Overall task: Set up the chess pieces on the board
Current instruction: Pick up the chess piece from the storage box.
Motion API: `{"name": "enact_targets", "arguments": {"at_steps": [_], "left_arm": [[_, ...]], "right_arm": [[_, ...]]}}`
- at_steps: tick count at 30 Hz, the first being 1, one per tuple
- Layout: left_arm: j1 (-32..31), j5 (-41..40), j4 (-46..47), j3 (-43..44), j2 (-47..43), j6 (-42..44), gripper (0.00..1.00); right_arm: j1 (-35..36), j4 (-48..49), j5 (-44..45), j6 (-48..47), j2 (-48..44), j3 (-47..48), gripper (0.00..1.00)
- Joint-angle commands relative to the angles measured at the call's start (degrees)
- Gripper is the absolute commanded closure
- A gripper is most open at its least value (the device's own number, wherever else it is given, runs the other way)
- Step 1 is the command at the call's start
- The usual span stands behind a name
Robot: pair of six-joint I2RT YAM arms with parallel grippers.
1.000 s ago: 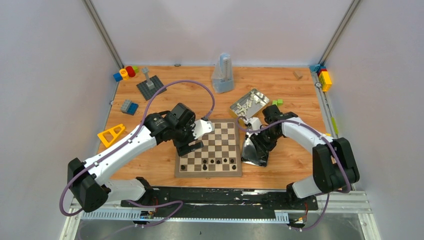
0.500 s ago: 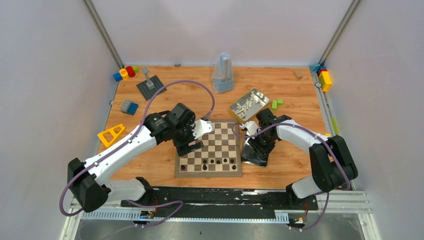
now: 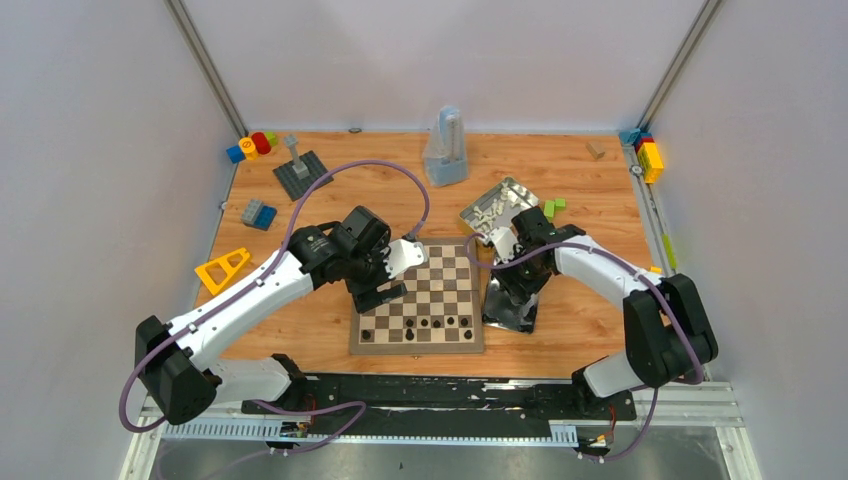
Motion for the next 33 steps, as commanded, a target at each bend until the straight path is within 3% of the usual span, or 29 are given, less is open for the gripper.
{"name": "enact_targets", "arguments": {"at_steps": [1, 13, 33], "left_arm": [[0.3, -0.1, 1.5, 0.0, -1.4, -0.6, 0.1], [0.5, -1.0, 1.8, -0.7, -2.1, -0.3, 0.09], [0.8, -2.2, 2.7, -1.2, -2.8, 0.0, 0.09]], "right_arm": [[-1.2, 5.0, 0.6, -1.5, -0.1, 4.6, 0.47], [-3.1, 8.3, -1.6, -6.6, 11.1, 9.8, 0.48], [-4.0, 8.1, -5.4, -6.8, 11.3, 7.7, 0.85]]}}
